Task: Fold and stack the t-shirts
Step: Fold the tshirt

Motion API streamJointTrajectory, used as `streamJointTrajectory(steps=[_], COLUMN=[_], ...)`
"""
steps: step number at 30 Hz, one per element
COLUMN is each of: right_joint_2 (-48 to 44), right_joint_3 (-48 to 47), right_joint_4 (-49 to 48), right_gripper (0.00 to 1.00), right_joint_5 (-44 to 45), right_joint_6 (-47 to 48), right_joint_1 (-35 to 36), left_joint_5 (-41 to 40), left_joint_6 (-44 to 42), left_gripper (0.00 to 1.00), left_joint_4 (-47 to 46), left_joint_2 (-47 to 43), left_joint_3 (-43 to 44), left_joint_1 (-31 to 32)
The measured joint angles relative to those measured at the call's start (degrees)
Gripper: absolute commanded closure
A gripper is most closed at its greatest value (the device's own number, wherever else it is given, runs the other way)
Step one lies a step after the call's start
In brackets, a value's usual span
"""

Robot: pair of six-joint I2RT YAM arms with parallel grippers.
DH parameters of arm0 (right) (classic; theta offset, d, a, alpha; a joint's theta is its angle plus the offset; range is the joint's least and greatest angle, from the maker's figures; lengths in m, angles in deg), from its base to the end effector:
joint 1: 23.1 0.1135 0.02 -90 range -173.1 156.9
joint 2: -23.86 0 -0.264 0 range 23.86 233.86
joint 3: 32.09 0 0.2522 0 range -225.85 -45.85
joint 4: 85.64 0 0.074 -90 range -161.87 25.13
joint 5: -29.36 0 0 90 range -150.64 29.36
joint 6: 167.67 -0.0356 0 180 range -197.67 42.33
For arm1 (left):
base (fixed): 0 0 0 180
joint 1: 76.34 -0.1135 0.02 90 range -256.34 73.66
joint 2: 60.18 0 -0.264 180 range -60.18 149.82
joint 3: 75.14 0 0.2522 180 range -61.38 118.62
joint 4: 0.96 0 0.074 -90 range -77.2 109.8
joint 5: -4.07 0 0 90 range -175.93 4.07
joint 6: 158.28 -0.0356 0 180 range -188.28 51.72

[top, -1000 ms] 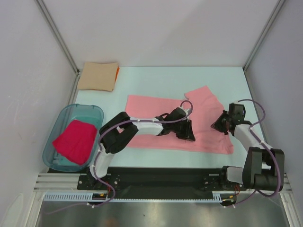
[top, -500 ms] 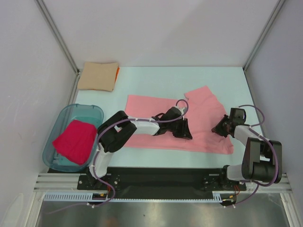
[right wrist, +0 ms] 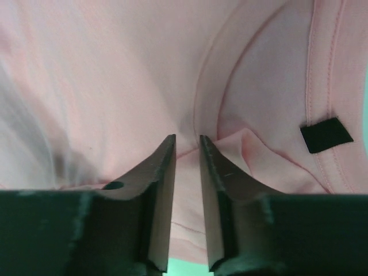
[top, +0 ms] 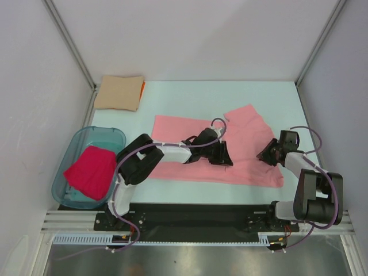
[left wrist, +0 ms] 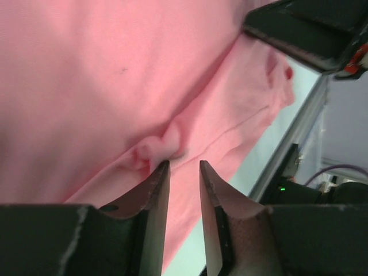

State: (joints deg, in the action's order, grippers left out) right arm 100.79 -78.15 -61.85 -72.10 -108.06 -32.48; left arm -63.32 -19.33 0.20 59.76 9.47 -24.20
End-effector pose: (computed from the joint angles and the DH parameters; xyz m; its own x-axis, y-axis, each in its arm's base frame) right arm 0.2377 -0.0321 0.1524 -0.6708 0.6133 -0.4170 0.4471 0.7830 0.4324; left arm 0.2613 -0.3585 0.1329 -0.9324 0.0651 -0.3556 0.3280 0.5659 -0.7564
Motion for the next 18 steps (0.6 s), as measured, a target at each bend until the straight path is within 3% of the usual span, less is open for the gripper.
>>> streamJointTrajectory(steps=[1, 8, 14, 18], right_joint_2=[0.0, 5.7, 18.4, 31.3], right_joint_3=[-0.3, -11.2, -25.3, -40.2], right_joint_4=[0.0, -1.6, -5.1, -4.3], right_gripper=[0.63, 0.41, 0.26, 0.25], right_joint_5=[0.0, 1.9, 3.8, 3.1], right_joint_6=[0.0, 1.3, 5.8, 9.8], right_joint_1=[0.0, 0.2, 0.7, 1.1], left_joint_5=[-0.8, -4.6, -4.4, -4.4], left_joint_6=[-1.0, -10.4, -16.1, -19.8], left_gripper=[0.61, 0.48, 0.41, 0.47], left_joint_4=[0.9, 13.0, 18.2, 23.9], left_joint_2=[-0.7, -12.7, -18.0, -15.1], left_joint_3=[-0.5, 0.9, 4.3, 7.8], left_joint_1=[-0.2, -4.7, -18.0, -28.2])
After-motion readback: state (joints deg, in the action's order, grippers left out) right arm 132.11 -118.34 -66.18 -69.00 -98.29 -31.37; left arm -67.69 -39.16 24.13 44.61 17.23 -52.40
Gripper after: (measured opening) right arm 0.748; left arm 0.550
